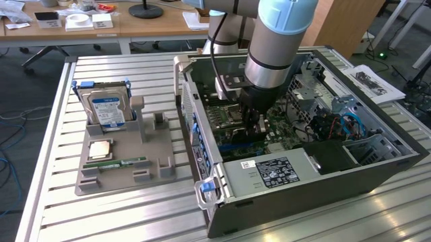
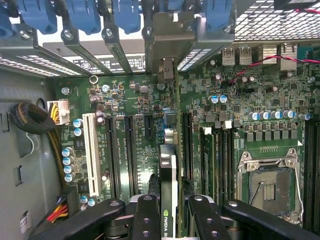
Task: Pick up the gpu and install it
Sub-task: 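Insert the gpu into the slot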
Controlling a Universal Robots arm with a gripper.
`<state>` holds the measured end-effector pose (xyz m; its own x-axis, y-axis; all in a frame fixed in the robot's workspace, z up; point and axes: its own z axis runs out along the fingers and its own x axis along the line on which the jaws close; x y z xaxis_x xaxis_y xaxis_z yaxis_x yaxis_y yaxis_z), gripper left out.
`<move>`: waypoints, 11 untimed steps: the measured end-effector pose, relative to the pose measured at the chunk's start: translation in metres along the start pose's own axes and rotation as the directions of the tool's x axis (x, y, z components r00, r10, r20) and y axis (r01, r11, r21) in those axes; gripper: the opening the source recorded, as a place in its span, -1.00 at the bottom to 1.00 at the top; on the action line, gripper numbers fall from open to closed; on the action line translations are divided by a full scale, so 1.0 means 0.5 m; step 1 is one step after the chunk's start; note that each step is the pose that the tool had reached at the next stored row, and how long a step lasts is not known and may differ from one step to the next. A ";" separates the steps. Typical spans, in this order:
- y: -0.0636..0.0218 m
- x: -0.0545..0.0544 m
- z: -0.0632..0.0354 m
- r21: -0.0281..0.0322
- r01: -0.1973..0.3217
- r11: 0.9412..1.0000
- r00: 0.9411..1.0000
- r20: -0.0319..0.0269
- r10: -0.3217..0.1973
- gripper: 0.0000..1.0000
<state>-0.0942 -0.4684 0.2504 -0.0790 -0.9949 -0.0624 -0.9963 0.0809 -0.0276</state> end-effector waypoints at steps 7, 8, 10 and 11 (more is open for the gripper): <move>0.000 0.000 0.004 0.000 0.000 1.000 1.000 0.000 0.000 -0.47; 0.000 0.000 0.005 0.000 0.000 1.000 1.000 0.000 0.000 -0.47; 0.000 0.001 0.006 0.000 0.000 1.000 1.000 0.000 0.000 -0.47; 0.000 0.001 0.007 0.000 0.000 1.000 1.000 -0.001 0.000 -0.47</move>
<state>-0.0943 -0.4684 0.2468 -0.0794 -0.9949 -0.0618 -0.9963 0.0812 -0.0275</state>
